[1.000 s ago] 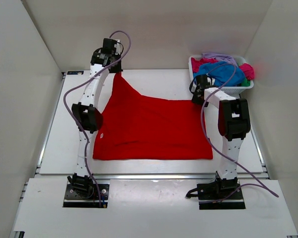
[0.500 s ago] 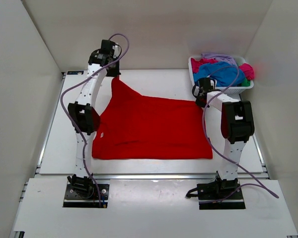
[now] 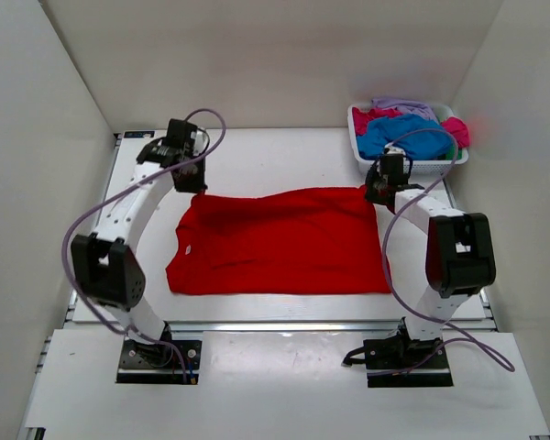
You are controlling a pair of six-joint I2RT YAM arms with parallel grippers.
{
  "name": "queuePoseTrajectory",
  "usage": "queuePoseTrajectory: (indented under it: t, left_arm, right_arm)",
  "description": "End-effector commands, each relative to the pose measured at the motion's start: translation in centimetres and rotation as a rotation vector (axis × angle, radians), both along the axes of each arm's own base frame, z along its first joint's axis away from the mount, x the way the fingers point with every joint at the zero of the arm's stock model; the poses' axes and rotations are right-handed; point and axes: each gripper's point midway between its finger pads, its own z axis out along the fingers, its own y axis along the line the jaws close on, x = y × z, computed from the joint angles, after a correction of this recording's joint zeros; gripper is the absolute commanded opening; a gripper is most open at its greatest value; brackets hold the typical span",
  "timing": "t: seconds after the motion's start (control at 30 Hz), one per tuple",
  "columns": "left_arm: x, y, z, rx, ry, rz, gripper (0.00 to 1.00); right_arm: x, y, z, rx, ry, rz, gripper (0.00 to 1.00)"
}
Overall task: Fold and stack the t-shirts
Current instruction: Fold the other side of the tshirt into a rectangle
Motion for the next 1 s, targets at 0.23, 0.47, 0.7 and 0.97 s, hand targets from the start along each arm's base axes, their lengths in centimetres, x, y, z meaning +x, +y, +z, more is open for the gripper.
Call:
queuePoseTrajectory:
  t: [0.23,0.47,0.7,0.97]
  left_arm:
    - [-5.7,1.3,0.8,-0.058,-0.109,0.027,0.0]
    - [-9.1,1.4,-1.1,-0.083,-0.07,0.031,0.0]
    - [-12.6,2.0,-4.5,-0.08,0.0,0.035,0.0]
    - [-15.0,2.0,-6.4,-0.086,0.04,0.038,0.0]
  right_arm:
    - [-2.6,-1.0,3.7,0.055,-0.157,0.061,0.0]
    - [-6.7,-0.2,3.4,0.089,-0.145,0.064,0.0]
    - [-10.0,-0.2,2.4,0.133,-0.127,0.053,0.0]
    - [-13.2,-0.3,-0.3,0.143,-0.018,0.017,0.0]
